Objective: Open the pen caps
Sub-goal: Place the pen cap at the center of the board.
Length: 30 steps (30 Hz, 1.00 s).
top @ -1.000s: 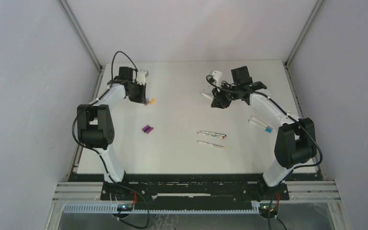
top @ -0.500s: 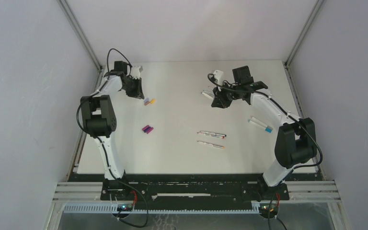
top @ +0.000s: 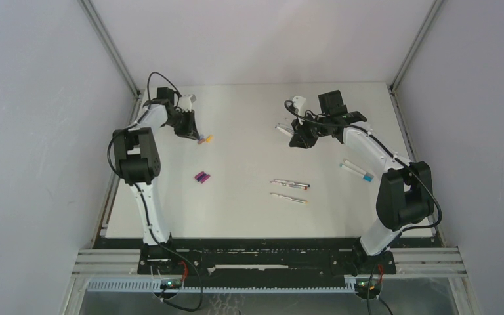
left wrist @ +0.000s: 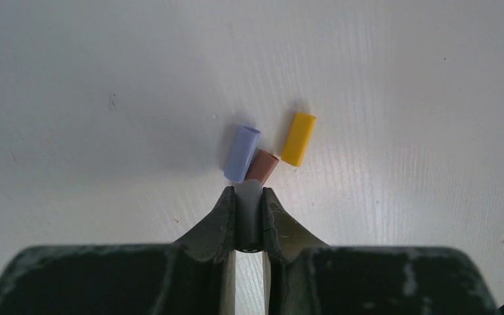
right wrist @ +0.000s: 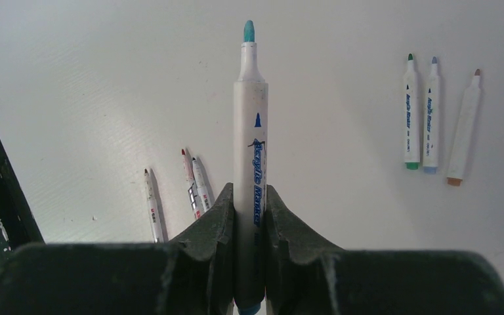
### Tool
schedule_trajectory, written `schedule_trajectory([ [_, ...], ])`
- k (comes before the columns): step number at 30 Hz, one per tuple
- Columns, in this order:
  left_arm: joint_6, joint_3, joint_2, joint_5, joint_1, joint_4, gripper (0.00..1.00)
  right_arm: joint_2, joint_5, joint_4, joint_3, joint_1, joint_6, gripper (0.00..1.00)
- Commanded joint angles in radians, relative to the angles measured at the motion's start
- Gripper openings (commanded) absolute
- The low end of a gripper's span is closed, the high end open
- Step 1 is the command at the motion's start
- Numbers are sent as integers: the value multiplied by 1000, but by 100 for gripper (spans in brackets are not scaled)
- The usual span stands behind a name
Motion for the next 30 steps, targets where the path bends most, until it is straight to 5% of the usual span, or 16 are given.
schedule_trajectory([
  [1,-14,54,9,35,14,-6,5,-19,-24,22,31,-8,15,0],
  [30,-35,48,33,41,26,-7,18,-18,-29,24,31,-8,19,0],
])
